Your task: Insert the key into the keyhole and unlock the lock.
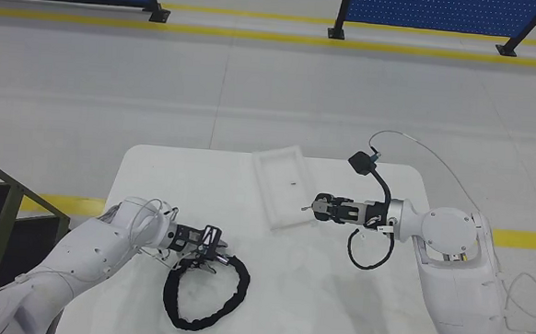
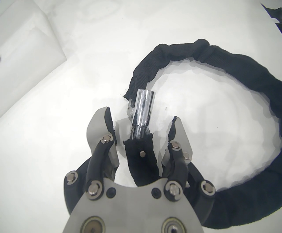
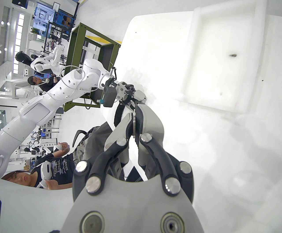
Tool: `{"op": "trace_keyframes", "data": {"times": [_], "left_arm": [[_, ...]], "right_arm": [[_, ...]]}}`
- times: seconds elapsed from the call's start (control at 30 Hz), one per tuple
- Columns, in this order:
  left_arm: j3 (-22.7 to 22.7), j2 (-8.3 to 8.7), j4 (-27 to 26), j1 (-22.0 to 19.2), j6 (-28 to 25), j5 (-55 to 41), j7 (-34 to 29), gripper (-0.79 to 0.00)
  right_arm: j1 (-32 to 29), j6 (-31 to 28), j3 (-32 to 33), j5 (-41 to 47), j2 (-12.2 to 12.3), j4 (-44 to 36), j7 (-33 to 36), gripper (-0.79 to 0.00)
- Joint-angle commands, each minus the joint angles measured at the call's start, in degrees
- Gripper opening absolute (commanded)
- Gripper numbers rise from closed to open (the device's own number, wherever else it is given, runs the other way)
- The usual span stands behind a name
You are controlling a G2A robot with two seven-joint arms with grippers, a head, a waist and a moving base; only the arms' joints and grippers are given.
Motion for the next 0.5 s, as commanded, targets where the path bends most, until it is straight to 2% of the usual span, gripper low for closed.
{"op": "trace_keyframes", "data": {"times": [0.0,0.03,0.1,0.13,0.47], "left_arm": [[-0.1,-0.12,0.2,0.2,0.1,0.1,-0.3,-0.471],[-0.2,-0.17,0.3,0.3,0.2,0.1,-0.5,-0.499],[-0.4,-0.26,0.5,0.4,0.4,0.0,-0.5,-0.665],[-0.6,-0.28,0.5,0.4,0.6,0.0,-0.4,-0.782],[-2.2,0.24,-1.1,0.5,1.1,-0.2,1.2,-0.785]], "right_arm": [[0.0,0.0,0.0,0.0,0.0,0.0,0.0,-0.785],[0.0,0.0,0.0,0.0,0.0,0.0,0.0,-0.785],[0.0,0.0,0.0,0.0,0.0,0.0,0.0,-0.785],[0.0,0.0,0.0,0.0,0.0,0.0,0.0,-0.785],[0.0,0.0,0.0,0.0,0.0,0.0,0.0,-0.785]]}}
